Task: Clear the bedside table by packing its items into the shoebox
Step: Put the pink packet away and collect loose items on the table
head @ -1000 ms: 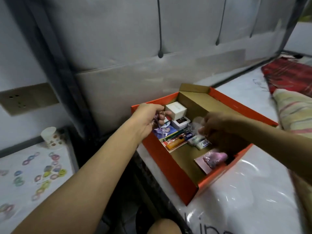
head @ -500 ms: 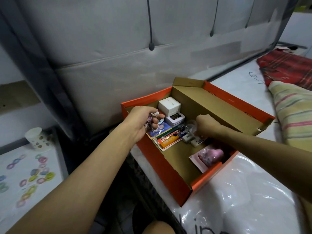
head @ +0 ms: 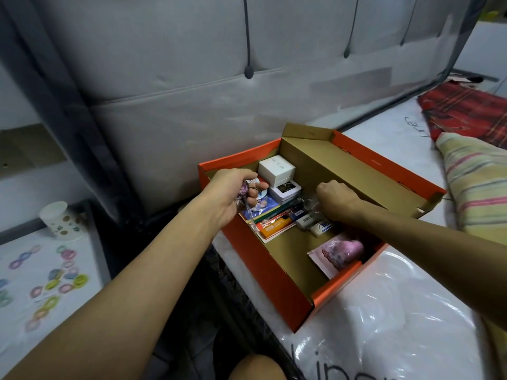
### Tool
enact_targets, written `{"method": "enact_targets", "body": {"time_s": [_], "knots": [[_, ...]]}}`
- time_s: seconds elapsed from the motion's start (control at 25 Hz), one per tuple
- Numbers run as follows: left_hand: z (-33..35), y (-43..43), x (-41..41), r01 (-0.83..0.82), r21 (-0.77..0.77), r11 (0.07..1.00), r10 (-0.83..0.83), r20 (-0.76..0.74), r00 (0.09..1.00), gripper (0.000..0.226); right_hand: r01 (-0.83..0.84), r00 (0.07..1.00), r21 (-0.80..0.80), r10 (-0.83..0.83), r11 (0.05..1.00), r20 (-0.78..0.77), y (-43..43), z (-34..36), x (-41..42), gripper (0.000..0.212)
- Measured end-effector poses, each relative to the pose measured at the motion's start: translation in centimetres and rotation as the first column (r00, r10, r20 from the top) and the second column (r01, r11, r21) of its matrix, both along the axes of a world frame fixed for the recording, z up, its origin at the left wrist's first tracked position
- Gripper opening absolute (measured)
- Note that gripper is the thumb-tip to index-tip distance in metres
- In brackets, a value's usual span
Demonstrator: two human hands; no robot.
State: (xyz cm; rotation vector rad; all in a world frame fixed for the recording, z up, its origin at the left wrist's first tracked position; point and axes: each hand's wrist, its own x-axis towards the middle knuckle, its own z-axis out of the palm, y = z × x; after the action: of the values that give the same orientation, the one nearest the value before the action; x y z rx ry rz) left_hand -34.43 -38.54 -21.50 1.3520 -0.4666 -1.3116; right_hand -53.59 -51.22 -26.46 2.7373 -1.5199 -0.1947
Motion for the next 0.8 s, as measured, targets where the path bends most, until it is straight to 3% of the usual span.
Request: {"method": "enact_targets", "body": {"time_s": [0.2, 0.36, 0.44, 0.8], "knots": [[0.0, -0.1, 0.0, -0.002, -0.001, 1.0, 0.002, -0.006, 1.0, 0.007, -0.013, 1.0, -0.043, 0.014, 0.999, 0.011, 0.2, 0.7, 0.1, 0.006], [0.0, -0.1, 0.0, 0.001, 0.001, 1.0, -0.001, -0.004, 1.0, 0.008, -0.014, 0.999, -0.174, 0.007, 0.985, -0.041, 0.9, 0.9, 0.6, 0.018], [0.0, 0.0, 0.2, 0.0, 0.0, 1.0, 0.0, -0.012, 1.0, 0.007, -0.003, 0.999, -0.2, -0.006, 0.98, -0.042, 1.1, 1.1, 0.5, 0.014], [0.3, 0.1, 0.0, 0.008, 0.013, 1.0, -0.008, -0.016, 1.0, 0.006, 0.018, 0.999, -0.164, -0.013, 0.986, 0.033, 0.6, 1.8, -0.1, 0.006]]}}
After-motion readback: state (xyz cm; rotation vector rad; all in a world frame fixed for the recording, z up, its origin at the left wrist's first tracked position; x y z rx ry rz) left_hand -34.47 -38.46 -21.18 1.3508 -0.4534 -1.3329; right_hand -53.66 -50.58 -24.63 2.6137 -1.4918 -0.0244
